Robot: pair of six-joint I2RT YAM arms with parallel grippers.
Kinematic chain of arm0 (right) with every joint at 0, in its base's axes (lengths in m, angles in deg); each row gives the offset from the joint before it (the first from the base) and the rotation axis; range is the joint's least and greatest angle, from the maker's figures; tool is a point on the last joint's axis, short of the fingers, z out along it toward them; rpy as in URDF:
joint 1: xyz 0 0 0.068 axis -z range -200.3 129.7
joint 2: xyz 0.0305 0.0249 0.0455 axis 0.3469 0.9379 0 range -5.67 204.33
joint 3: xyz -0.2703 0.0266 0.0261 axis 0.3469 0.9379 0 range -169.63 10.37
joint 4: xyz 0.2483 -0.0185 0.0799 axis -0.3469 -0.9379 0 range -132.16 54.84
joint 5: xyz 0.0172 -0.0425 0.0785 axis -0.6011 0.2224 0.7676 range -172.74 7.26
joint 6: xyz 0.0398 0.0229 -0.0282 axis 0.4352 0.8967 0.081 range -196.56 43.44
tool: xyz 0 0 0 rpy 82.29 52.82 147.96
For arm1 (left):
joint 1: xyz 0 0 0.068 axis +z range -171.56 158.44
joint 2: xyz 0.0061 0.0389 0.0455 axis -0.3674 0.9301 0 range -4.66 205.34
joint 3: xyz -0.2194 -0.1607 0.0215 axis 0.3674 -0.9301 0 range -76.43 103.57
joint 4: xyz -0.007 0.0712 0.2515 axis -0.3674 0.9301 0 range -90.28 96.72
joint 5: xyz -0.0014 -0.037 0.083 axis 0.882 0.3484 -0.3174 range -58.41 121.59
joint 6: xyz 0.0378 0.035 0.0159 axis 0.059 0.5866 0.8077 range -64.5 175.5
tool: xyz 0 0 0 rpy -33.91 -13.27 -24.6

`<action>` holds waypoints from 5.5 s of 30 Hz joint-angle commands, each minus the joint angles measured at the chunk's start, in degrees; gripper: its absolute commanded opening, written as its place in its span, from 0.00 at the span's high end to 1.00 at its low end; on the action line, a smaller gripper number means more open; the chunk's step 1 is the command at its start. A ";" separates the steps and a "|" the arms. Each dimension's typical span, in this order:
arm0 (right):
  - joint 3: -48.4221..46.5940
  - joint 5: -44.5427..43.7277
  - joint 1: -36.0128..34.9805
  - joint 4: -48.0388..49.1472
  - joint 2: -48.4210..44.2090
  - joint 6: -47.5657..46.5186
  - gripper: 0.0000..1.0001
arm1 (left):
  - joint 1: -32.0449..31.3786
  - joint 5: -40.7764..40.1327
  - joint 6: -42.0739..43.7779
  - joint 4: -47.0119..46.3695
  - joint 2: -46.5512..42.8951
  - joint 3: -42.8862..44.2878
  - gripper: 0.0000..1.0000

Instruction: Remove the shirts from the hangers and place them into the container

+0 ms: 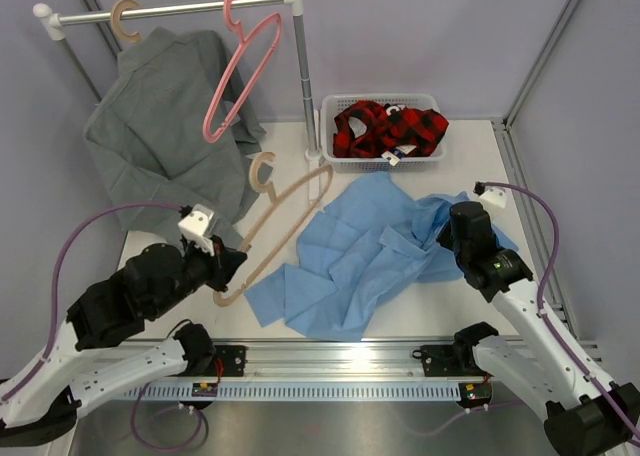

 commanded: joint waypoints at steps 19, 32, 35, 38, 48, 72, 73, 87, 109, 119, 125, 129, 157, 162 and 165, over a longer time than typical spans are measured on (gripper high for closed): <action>10.12 19.07 0.21 7.25 -2.21 0.75 0.29 | 19.66 -3.98 15.81 -5.18 35.71 42.28 1.00; 9.51 21.71 0.29 2.78 -12.50 -0.39 0.05 | 29.68 0.76 18.98 -5.00 57.07 68.39 1.00; 9.33 21.88 0.21 2.24 -14.00 -0.30 0.05 | 31.00 2.00 18.45 -5.09 59.97 69.63 1.00; 9.42 21.80 0.21 2.16 -14.62 -0.21 0.05 | 31.88 3.84 18.01 -5.44 61.83 70.16 1.00; 9.68 21.09 0.29 2.07 -14.97 -0.66 0.05 | 34.35 6.05 16.52 -6.94 67.99 69.82 1.00; 0.72 24.54 -8.91 6.55 -6.37 -9.00 0.05 | 34.61 12.11 13.62 -7.11 47.26 60.50 0.01; -0.15 21.39 -11.54 6.99 -3.22 -9.88 0.05 | 34.61 11.85 13.27 -7.11 45.07 59.28 0.01; -21.86 9.67 -45.14 12.79 40.97 -15.78 0.01 | 34.52 1.39 13.17 -19.15 13.09 21.06 0.01; -40.51 0.43 -46.20 10.33 70.72 -13.84 0.01 | 34.61 -2.48 15.20 -30.58 -2.15 -6.39 0.01; -37.43 6.94 -43.65 11.56 72.39 -13.40 0.11 | 34.61 -2.65 15.72 -30.93 -3.38 -7.00 0.01; -36.99 10.98 -43.56 9.89 73.63 -12.44 0.58 | 34.61 -2.92 15.99 -31.19 -4.08 -7.79 0.01; -36.55 10.73 -43.30 9.01 72.92 -11.82 0.92 | 34.61 -3.01 16.08 -31.63 -4.96 -8.06 0.01; -14.95 1.03 6.79 -0.15 23.18 -0.75 1.00 | 34.79 -0.64 15.11 -31.72 -4.61 -7.80 0.01; -3.16 13.59 16.09 6.10 26.23 4.35 1.00 | 34.87 0.42 14.76 -31.72 -4.44 -7.88 0.01; -2.36 16.69 16.20 8.22 28.96 4.71 0.95 | 34.87 0.51 14.76 -31.72 -4.44 -7.88 0.01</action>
